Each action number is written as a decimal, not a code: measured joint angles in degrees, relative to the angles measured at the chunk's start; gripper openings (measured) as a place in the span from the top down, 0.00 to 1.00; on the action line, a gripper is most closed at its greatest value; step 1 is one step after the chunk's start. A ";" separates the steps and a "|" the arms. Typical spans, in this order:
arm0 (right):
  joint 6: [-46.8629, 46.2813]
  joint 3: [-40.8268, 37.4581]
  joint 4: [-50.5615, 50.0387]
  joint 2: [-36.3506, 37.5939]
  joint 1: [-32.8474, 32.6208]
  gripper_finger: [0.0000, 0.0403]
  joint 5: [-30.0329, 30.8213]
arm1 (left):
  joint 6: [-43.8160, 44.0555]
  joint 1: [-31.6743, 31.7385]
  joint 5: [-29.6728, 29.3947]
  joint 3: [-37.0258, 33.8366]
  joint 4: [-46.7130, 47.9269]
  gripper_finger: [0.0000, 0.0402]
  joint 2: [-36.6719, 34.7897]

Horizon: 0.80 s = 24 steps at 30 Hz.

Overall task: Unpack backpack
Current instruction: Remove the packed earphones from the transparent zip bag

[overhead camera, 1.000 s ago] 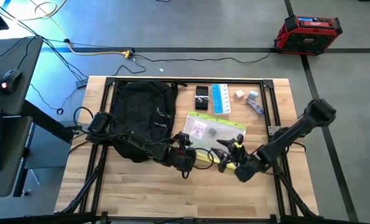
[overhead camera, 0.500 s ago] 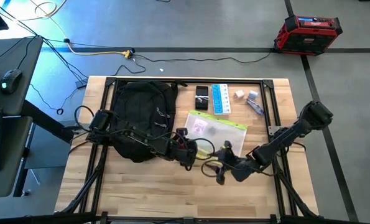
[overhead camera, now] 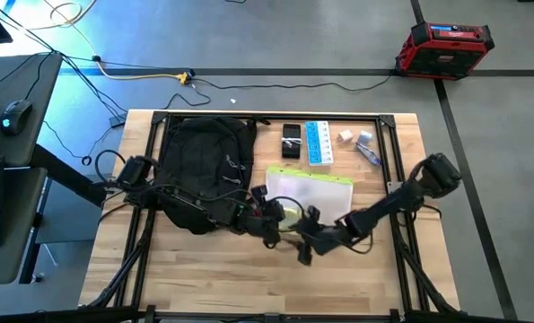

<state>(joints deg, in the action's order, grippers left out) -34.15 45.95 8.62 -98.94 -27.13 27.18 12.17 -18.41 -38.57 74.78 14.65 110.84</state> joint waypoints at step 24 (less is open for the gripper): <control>2.30 0.11 -5.12 -6.34 5.33 0.41 1.78 | 0.19 -2.68 0.81 -0.02 0.64 1.00 0.01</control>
<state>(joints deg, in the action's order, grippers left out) -31.85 46.06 3.50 -105.27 -21.80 28.96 12.36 -21.08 -37.76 74.76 15.29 110.85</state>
